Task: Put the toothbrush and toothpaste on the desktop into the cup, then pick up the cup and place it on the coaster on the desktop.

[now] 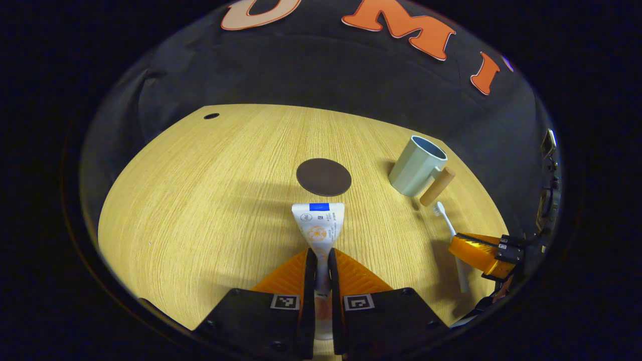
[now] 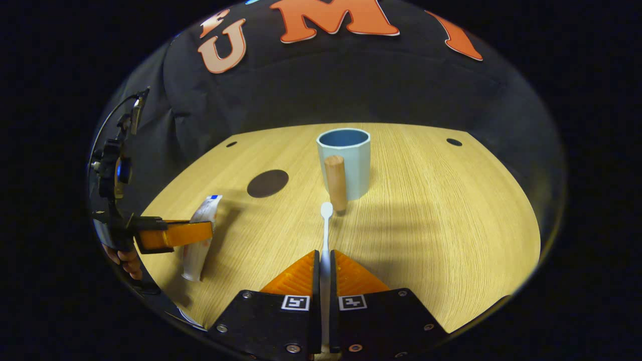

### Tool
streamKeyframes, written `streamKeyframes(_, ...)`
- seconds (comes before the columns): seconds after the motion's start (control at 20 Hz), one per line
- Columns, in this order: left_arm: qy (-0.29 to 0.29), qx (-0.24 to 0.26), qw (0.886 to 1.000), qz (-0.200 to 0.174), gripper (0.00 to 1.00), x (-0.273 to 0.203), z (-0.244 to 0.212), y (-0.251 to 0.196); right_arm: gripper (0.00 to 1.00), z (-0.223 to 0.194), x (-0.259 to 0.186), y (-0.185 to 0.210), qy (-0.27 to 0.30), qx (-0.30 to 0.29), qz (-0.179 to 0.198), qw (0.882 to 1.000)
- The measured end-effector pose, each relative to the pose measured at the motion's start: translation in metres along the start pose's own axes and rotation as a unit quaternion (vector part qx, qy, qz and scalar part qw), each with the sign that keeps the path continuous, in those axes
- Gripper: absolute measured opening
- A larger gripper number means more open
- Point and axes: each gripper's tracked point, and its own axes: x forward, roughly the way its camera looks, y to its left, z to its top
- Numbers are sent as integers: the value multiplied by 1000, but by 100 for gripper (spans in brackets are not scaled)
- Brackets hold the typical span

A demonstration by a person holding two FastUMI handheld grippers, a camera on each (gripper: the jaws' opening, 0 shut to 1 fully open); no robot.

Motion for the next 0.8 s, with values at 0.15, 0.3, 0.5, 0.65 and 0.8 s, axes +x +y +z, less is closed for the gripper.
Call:
streamKeyframes(0.15,-12,-3,1000,-4,18,-11,10,-2,7,23,-22,7,-41,-16,8,999)
streamKeyframes(0.3,-22,-1,1000,-6,18,-15,15,-8,7,44,-34,11,-86,-25,14,996)
streamKeyframes(0.5,-49,20,999,-1,18,-21,24,-17,7,72,-41,15,-141,-37,23,989)
streamKeyframes(0.65,-68,23,997,-12,18,-32,35,-26,7,89,-48,17,-176,-40,27,983)
streamKeyframes(0.8,-80,21,996,-19,12,-34,37,-29,7,110,-54,17,-204,-42,31,978)
